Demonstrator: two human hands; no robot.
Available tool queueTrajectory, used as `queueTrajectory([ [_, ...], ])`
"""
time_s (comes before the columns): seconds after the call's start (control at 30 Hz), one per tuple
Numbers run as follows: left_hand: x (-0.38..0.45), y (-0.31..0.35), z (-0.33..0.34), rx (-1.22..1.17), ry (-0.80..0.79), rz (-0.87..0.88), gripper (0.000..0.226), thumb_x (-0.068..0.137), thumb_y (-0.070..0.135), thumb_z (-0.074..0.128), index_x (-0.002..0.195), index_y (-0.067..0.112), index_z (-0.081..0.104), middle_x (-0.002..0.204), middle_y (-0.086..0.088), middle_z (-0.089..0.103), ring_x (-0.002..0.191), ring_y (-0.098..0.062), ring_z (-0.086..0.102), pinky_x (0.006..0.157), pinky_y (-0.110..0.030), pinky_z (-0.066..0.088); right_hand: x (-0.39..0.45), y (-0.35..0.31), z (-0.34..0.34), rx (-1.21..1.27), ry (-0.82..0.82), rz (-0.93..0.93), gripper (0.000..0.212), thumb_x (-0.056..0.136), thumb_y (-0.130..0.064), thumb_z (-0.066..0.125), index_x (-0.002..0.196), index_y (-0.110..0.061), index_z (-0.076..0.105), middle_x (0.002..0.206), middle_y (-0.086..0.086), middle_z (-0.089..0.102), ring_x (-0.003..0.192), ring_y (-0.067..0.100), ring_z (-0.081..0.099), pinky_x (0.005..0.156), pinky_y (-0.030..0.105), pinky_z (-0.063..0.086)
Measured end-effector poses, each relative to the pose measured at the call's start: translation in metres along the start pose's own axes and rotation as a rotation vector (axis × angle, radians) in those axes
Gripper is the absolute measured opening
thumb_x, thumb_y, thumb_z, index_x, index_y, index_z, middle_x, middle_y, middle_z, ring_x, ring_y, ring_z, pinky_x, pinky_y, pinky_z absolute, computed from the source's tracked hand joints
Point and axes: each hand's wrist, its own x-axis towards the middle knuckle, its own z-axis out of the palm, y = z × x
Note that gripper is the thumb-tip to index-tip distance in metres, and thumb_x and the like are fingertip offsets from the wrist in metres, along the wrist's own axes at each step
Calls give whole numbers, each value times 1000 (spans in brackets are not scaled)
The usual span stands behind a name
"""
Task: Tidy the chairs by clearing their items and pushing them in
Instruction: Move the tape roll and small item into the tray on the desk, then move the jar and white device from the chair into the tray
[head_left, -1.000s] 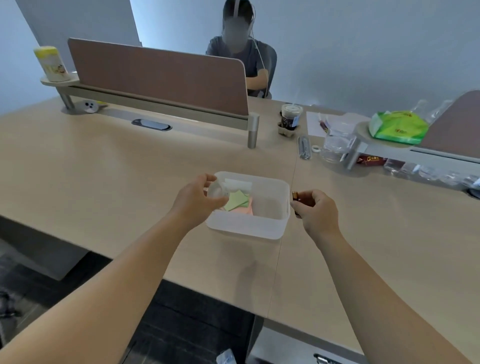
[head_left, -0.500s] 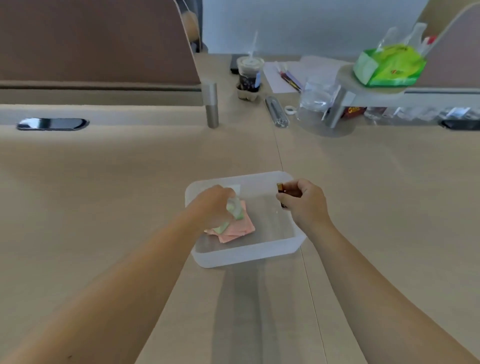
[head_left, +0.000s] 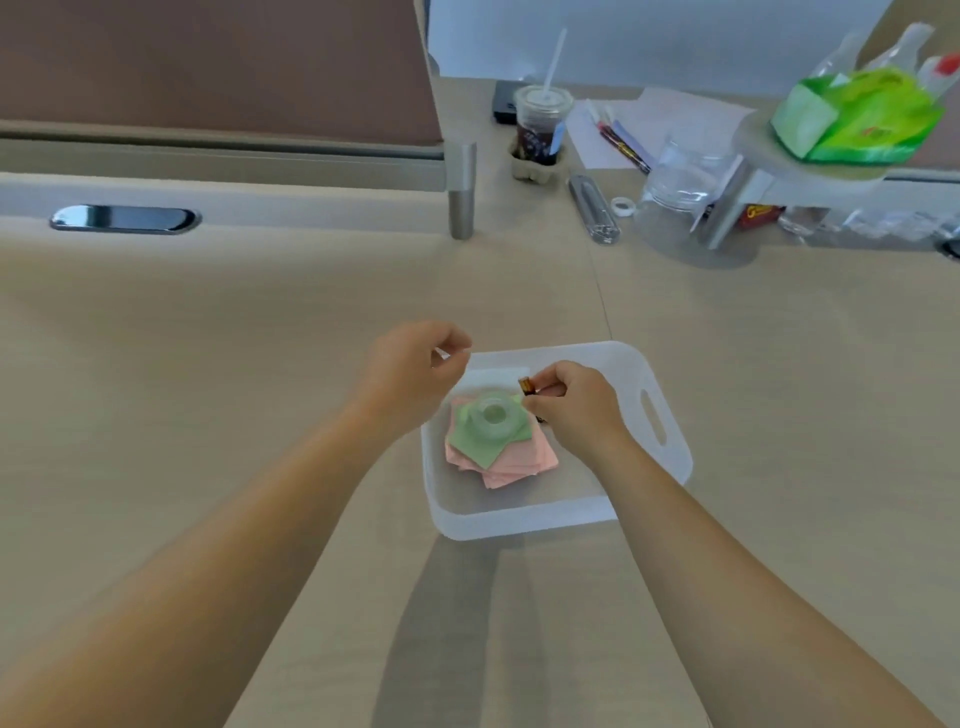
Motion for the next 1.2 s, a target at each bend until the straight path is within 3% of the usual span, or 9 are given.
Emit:
queueTrajectory([
  [0.1,-9,-15,-18,-82,88,-88,20,87,11,52,103,6,64,88,2,55,72,-15,47,55,1,33,2,-10,19,-134,-69,-14,21,80,-4,61,101,1,64,93,11,62,87,26,57,78,29,44],
  [0.23,-17,-41,-23,-115,97,-162,19,87,10,52,102,5,64,84,2,54,62,-7,45,56,-2,33,9,-17,48,-308,-124,10,22,84,-10,58,103,1,64,114,16,64,107,30,58,86,33,46],
  [0.37,-20,-58,-23,-149,83,-206,19,87,10,52,101,5,63,87,0,55,77,-18,49,63,-10,34,14,-22,59,-298,-50,31,31,87,-13,56,114,2,58,123,16,61,115,32,54,96,36,42],
  [0.57,-30,-42,-25,-202,117,-214,20,87,11,51,103,7,63,73,11,50,64,-7,46,59,-6,32,-3,-31,36,-118,68,-55,20,84,-9,56,100,-2,63,107,16,67,98,32,62,91,43,51],
  [0.67,-45,-17,-28,-219,144,-182,21,87,10,51,104,6,62,86,2,55,77,-15,48,64,-18,36,-25,-44,17,-35,53,-145,11,84,-8,56,93,-6,62,96,13,64,88,25,58,81,34,48],
  [0.83,-97,20,-44,-211,260,-174,20,87,14,52,104,9,63,92,2,57,85,-15,52,74,-21,36,-74,-63,-8,70,-12,-298,11,84,-5,57,78,-14,54,77,3,58,85,26,58,84,41,50],
  [0.97,-168,34,-59,-211,404,-241,19,88,16,52,103,10,62,80,6,55,80,-17,51,61,-19,39,-126,-68,-9,135,-145,-363,29,83,-4,57,62,-23,51,65,-3,54,74,23,55,76,37,46],
  [1.13,-285,37,-79,-145,540,-352,22,89,16,50,107,8,60,92,0,58,86,-19,54,77,-26,43,-207,-71,17,134,-419,-455,28,85,-3,56,64,-21,51,64,-1,52,60,13,50,60,25,41],
  [1.2,-334,35,-94,-111,618,-417,21,89,17,49,106,10,60,89,3,57,83,-15,53,72,-22,43,-241,-79,38,129,-526,-484,29,85,-2,57,63,-20,51,63,0,52,58,12,49,58,23,39],
])
